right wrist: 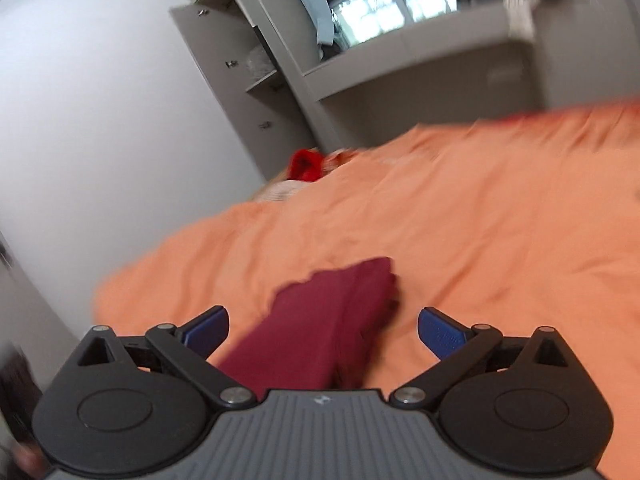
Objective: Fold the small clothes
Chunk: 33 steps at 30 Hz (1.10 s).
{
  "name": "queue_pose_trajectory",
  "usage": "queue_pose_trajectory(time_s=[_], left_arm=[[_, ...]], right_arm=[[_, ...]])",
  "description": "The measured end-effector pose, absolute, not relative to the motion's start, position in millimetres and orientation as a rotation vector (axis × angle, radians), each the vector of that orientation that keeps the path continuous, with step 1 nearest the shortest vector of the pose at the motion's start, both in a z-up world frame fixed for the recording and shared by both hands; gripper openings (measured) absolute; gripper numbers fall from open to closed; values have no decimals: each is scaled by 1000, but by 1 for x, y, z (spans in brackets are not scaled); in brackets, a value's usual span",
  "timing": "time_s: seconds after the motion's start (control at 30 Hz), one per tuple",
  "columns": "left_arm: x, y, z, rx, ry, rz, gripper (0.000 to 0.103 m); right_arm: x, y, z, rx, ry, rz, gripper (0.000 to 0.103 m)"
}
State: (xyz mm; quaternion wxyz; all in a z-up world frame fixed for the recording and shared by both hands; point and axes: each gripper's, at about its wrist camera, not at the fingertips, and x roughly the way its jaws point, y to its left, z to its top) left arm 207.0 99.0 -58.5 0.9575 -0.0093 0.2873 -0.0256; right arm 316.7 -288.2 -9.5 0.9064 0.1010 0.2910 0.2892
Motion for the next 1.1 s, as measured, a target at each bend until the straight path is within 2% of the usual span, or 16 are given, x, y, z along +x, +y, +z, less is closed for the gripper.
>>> queue_pose_trajectory(time_s=[0.17,0.47,1.1], left_arm=[[171,83,-46,1,601,-24,102],[117,68,-31,8,578,-25,102],[100,73,-29,31,588,29,102]], right_arm=[[231,-264,-12,81,582,485,103],[145,-240,-12,-117,530,451,103],[113,-225,-2,-158,511,450,103]])
